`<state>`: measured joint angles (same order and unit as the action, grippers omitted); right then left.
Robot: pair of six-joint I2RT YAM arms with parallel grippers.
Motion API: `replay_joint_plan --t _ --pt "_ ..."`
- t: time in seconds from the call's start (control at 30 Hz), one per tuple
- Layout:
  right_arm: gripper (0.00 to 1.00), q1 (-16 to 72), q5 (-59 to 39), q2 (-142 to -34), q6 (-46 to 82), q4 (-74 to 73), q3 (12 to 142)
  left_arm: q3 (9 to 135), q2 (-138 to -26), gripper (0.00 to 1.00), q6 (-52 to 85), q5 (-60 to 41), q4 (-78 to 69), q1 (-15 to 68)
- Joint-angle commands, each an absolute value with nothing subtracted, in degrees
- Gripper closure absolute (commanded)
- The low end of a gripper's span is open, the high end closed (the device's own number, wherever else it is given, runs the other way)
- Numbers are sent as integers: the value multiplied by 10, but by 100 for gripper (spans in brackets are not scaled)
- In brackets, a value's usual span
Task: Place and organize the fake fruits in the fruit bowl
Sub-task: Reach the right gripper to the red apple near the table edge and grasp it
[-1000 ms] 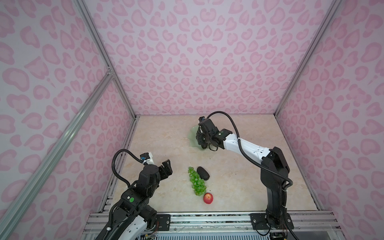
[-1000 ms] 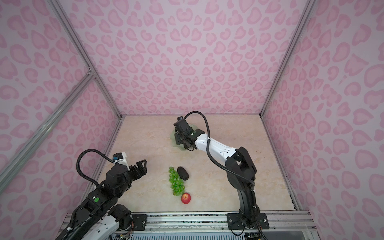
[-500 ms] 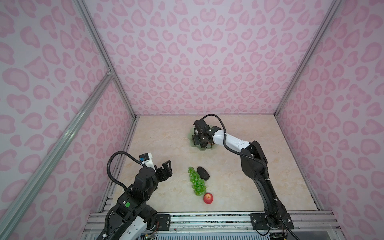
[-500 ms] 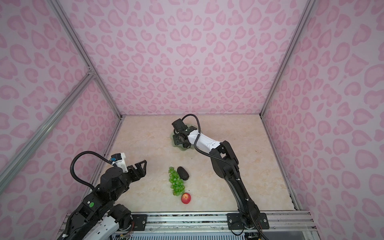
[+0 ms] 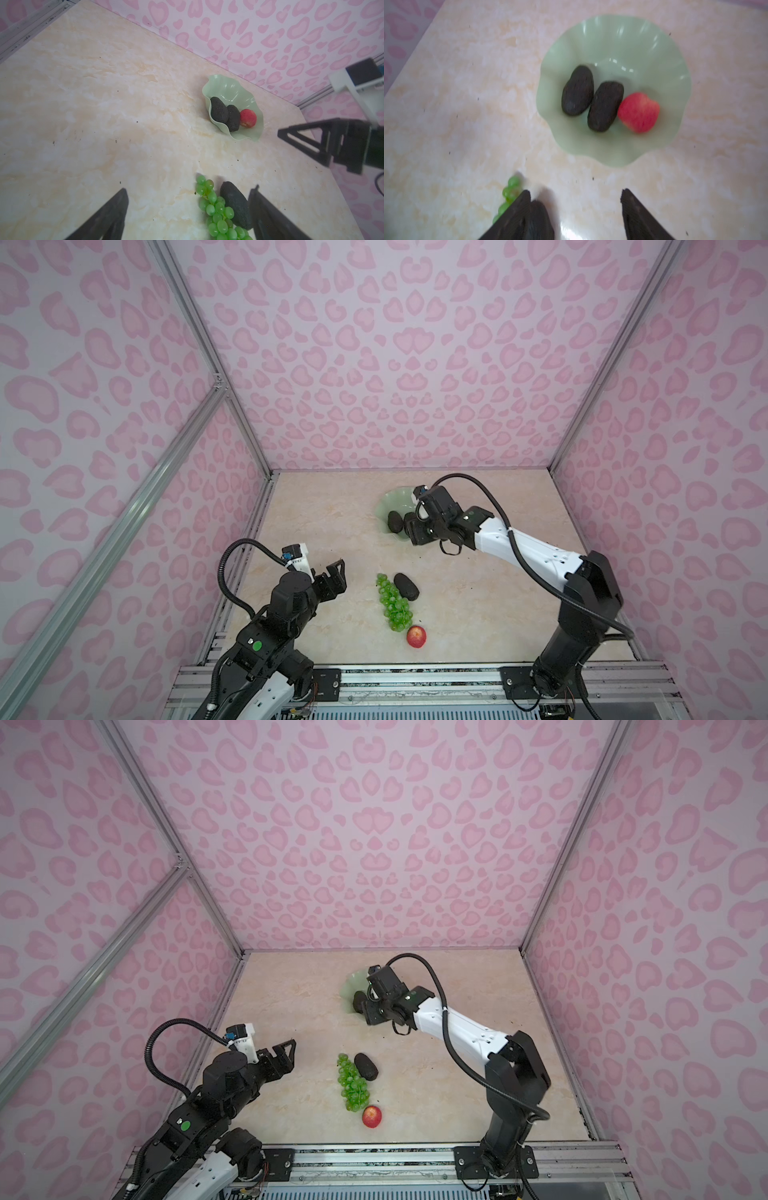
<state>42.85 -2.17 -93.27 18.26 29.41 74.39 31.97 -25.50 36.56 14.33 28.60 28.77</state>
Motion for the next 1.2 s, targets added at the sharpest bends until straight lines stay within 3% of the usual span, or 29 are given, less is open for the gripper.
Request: replay_joint_plan --t 0.0,0.13,0.37,0.6,1.0,1.17 --pt "26 447 -74 -846 186 284 634 326 -259 9 357 146 263 287" --pt "21 500 -138 -727 219 272 503 327 -258 9 353 147 263 287" --pt "20 653 -110 -643 273 264 416 317 -251 9 348 136 256 287" --pt "21 703 -89 -726 264 250 432 311 -245 9 354 135 257 287" --pt "24 708 -70 -857 244 204 466 311 -217 9 366 131 260 287" --pt "32 708 -44 -902 238 218 490 308 -213 8 366 136 259 287"
